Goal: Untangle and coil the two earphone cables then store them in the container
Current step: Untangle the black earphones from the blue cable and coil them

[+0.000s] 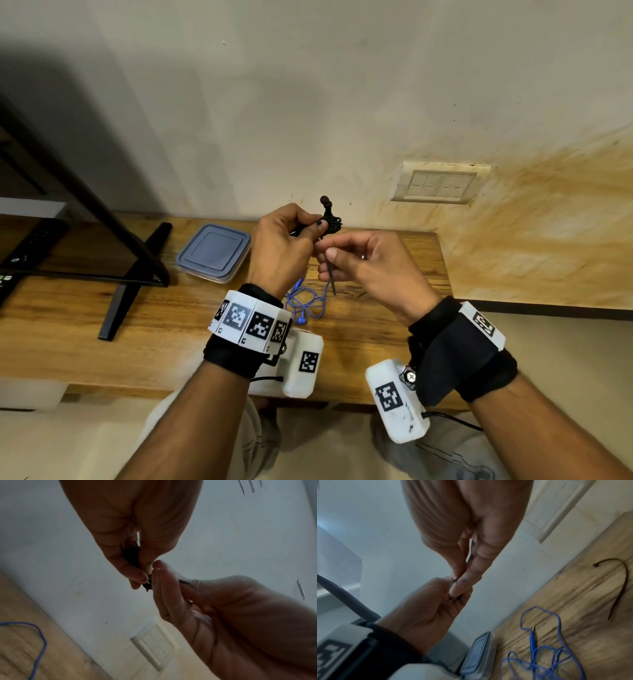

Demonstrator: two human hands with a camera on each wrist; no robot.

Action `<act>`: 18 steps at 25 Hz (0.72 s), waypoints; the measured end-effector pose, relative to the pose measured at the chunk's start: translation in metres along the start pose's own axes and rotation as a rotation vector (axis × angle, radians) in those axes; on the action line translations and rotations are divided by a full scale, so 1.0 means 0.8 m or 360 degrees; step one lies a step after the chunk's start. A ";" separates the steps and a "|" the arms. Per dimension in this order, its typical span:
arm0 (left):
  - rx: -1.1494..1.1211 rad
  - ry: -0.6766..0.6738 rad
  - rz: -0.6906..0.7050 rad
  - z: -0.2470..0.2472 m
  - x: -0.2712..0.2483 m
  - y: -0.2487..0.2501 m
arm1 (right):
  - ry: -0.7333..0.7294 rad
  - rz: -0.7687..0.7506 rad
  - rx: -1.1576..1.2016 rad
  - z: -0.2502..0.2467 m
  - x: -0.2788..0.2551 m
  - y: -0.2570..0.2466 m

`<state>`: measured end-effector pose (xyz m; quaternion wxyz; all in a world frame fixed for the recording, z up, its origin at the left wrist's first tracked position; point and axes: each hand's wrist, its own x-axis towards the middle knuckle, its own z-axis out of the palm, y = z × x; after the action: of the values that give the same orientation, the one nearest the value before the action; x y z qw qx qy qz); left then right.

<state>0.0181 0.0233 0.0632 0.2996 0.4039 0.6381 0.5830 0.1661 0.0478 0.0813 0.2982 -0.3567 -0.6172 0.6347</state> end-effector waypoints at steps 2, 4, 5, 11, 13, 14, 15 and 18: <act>-0.0106 -0.0018 -0.0049 -0.002 0.002 0.000 | -0.0108 -0.0080 -0.0158 -0.010 0.000 -0.004; -0.0239 -0.0050 -0.0103 -0.001 -0.001 0.004 | -0.0016 -0.0273 -0.0389 -0.017 -0.001 -0.006; -0.0284 -0.0065 -0.0124 -0.001 -0.002 0.006 | 0.0082 -0.0371 -0.0445 -0.017 -0.001 -0.007; -0.0336 -0.0040 -0.0207 0.003 -0.002 0.008 | 0.0400 -0.0371 -0.0208 -0.011 0.004 -0.012; -0.0313 -0.0020 -0.0202 0.003 -0.004 0.009 | 0.0470 -0.0383 -0.0488 -0.008 0.003 -0.009; -0.0300 -0.0016 -0.0196 0.004 -0.004 0.010 | 0.0497 -0.0382 -0.0592 -0.007 0.003 -0.007; -0.0290 -0.0016 -0.0191 0.004 -0.004 0.010 | 0.0515 -0.0370 -0.0634 -0.006 0.002 -0.005; -0.0281 -0.0016 -0.0182 0.004 -0.003 0.011 | 0.0509 -0.0291 -0.0584 -0.004 0.001 -0.005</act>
<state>0.0238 0.0228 0.0709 0.3699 0.3418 0.6047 0.6169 0.1678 0.0505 0.0855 0.3784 -0.4433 -0.6969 0.4180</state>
